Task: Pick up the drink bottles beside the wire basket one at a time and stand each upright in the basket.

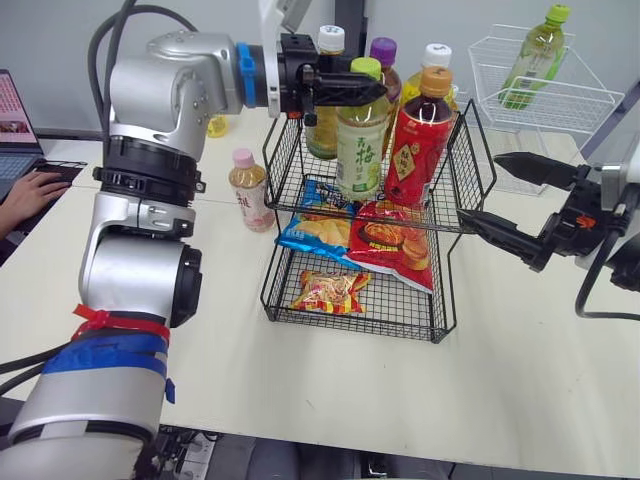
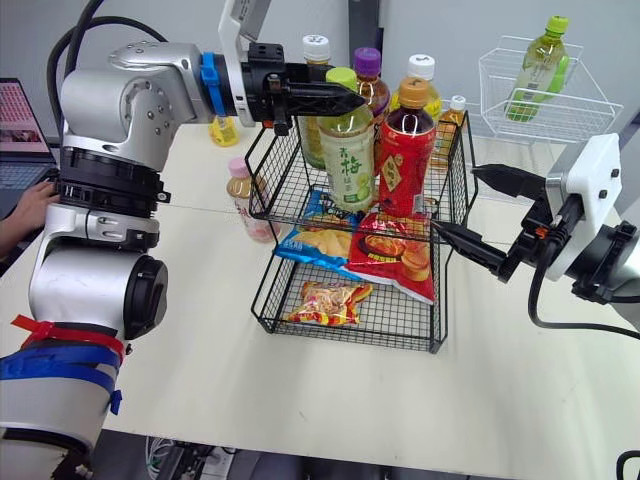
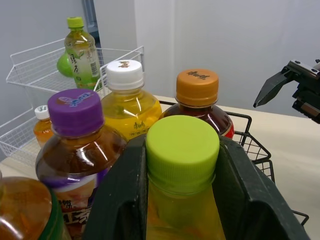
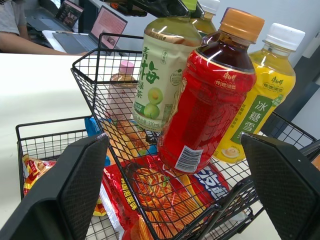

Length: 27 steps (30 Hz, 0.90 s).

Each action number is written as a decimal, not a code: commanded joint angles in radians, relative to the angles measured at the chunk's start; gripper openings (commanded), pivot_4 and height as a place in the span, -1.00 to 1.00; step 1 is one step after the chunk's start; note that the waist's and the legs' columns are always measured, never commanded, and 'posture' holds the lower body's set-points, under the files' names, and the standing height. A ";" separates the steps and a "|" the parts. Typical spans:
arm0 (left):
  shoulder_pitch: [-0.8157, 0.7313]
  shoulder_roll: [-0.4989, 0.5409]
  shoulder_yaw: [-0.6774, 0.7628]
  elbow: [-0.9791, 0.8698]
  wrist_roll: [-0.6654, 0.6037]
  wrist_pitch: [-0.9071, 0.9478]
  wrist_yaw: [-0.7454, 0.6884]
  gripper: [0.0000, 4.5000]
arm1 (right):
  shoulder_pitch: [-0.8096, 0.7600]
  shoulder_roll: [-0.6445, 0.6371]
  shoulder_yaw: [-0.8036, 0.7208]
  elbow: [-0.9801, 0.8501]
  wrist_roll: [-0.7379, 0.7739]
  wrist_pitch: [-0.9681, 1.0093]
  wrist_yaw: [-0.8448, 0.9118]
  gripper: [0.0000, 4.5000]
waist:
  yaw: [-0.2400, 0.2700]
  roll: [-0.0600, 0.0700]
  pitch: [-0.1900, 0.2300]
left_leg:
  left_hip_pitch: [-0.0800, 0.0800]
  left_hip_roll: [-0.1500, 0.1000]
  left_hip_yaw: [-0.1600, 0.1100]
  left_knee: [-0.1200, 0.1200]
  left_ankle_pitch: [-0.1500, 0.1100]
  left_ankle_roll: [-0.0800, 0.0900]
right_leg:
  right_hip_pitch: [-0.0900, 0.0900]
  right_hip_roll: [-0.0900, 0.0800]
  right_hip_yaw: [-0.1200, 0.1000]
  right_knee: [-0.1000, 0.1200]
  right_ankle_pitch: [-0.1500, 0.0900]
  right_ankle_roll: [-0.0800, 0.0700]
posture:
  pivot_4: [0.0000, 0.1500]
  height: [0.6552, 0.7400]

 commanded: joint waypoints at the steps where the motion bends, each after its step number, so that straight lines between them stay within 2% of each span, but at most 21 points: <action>1: -0.024 -0.006 0.014 -0.011 0.016 -0.039 -0.012 -0.40 | -0.001 -0.013 -0.039 -0.021 0.016 -0.006 -0.007 1.00 | 0.000 0.000 0.000 | 0.000 0.000 0.000 0.000 0.000 0.000 | 0.000 0.000 0.000 0.000 0.000 0.000 | 1.00 0.41; 5: -0.025 -0.011 0.025 0.003 0.019 -0.045 -0.020 -0.40 | 0.005 -0.015 -0.046 -0.026 0.026 -0.003 -0.008 1.00 | 0.000 0.000 0.000 | 0.000 0.000 0.000 0.000 0.000 0.000 | 0.000 0.000 0.000 0.001 0.000 0.000 | 1.00 0.41; 7: -0.022 -0.004 0.025 -0.002 0.018 -0.043 -0.035 -0.08 | 0.006 -0.016 -0.048 -0.027 0.029 -0.003 -0.008 1.00 | 0.000 0.000 0.000 | 0.001 0.000 0.000 0.000 0.000 0.000 | 0.000 0.000 0.000 0.001 0.000 0.000 | 1.00 0.41; 10: -0.017 0.007 0.026 -0.015 0.016 -0.042 -0.056 0.27 | 0.007 -0.017 -0.051 -0.028 0.032 -0.001 -0.009 1.00 | 0.000 0.000 0.000 | 0.001 0.000 0.000 0.000 0.000 0.000 | 0.000 0.000 0.000 0.001 0.000 0.000 | 1.00 0.41; 15: -0.010 0.023 0.033 -0.033 0.017 -0.051 -0.072 1.00 | 0.005 -0.025 -0.055 -0.027 0.038 0.000 -0.012 1.00 | -0.001 0.000 0.000 | 0.001 0.000 0.000 0.000 0.000 0.000 | 0.000 0.000 0.000 0.001 0.000 0.000 | 1.00 0.41; 21: 0.014 0.057 0.037 -0.077 0.015 -0.052 -0.103 1.00 | 0.010 -0.038 -0.070 -0.030 0.043 0.011 -0.017 1.00 | -0.001 0.000 0.000 | 0.001 0.000 0.000 0.000 0.000 0.000 | 0.000 0.000 0.001 0.002 0.000 0.000 | 1.00 0.41; 27: 0.042 0.086 0.045 -0.100 0.017 -0.058 -0.103 1.00 | -0.005 -0.042 -0.125 -0.026 0.133 0.049 -0.055 1.00 | 0.000 0.000 0.000 | 0.002 0.000 0.000 0.000 0.000 0.000 | 0.000 0.000 0.001 0.003 0.000 0.000 | 1.00 0.41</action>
